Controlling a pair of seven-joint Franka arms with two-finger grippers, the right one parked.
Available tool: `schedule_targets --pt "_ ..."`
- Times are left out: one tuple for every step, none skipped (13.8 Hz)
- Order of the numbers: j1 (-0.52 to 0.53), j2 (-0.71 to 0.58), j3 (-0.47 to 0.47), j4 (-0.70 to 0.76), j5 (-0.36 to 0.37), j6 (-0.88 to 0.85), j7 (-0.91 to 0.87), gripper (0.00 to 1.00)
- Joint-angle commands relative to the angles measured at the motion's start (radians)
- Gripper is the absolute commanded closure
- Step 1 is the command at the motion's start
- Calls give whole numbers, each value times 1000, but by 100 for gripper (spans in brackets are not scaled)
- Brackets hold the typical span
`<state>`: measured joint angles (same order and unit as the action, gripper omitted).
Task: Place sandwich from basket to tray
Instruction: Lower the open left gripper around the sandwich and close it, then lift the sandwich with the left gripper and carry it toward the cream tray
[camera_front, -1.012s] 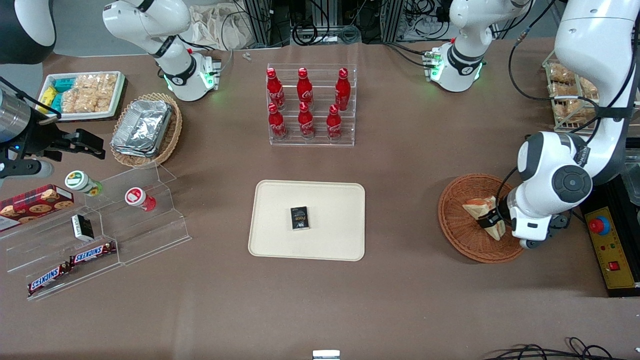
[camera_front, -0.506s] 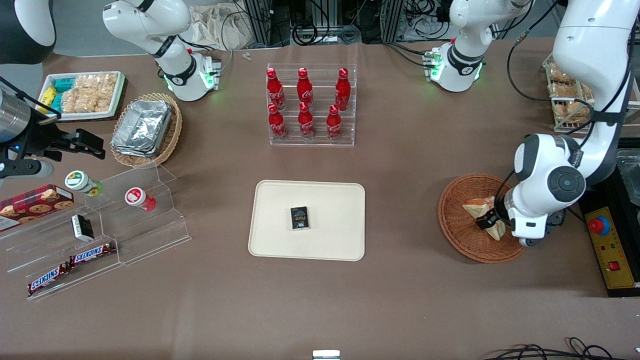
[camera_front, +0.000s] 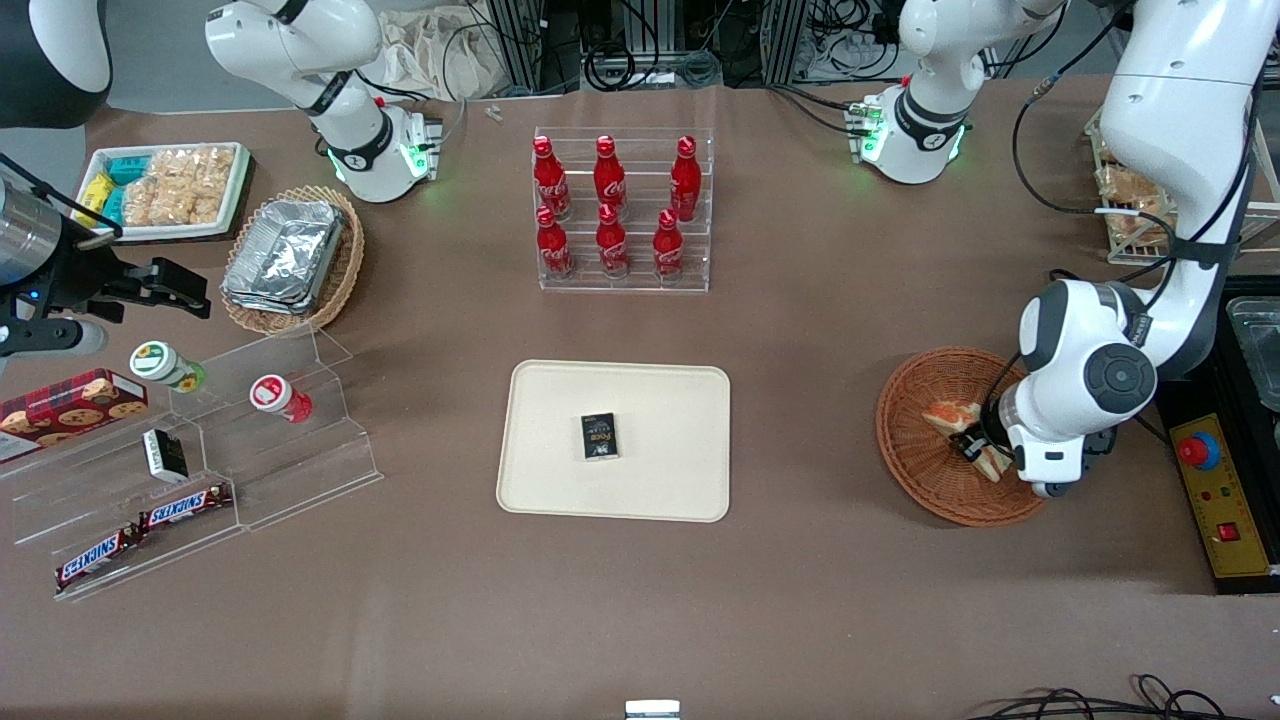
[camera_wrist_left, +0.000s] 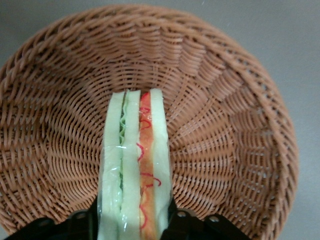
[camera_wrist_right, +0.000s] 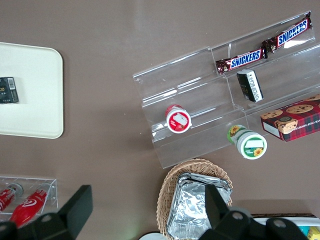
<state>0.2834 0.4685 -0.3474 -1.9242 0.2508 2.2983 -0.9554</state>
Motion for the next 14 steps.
schedule_targets --pt "5 -37 -13 95 11 -145 -11 100" --pt "-6 -37 -21 178 1 -246 -11 100" --pt "-12 -33 -54 264 -1 -334 -11 100" --pt "-13 -21 -94 353 -1 -403 -14 100" --pt "-15 5 -126 442 -1 -462 -16 100" --pt "-15 27 -178 514 1 -523 -11 100" --pt "-17 48 -240 562 13 -539 10 100" --pt "-17 73 -290 597 13 -534 82 100" --pt "-17 100 -341 626 8 -530 189 100" --pt "-33 125 -387 631 4 -528 255 100" --pt "-80 146 -397 634 8 -527 256 100" --pt "-148 182 -391 640 16 -517 236 100" --pt "-199 229 -360 645 24 -481 224 100" --pt "-255 281 -328 646 39 -403 219 100"
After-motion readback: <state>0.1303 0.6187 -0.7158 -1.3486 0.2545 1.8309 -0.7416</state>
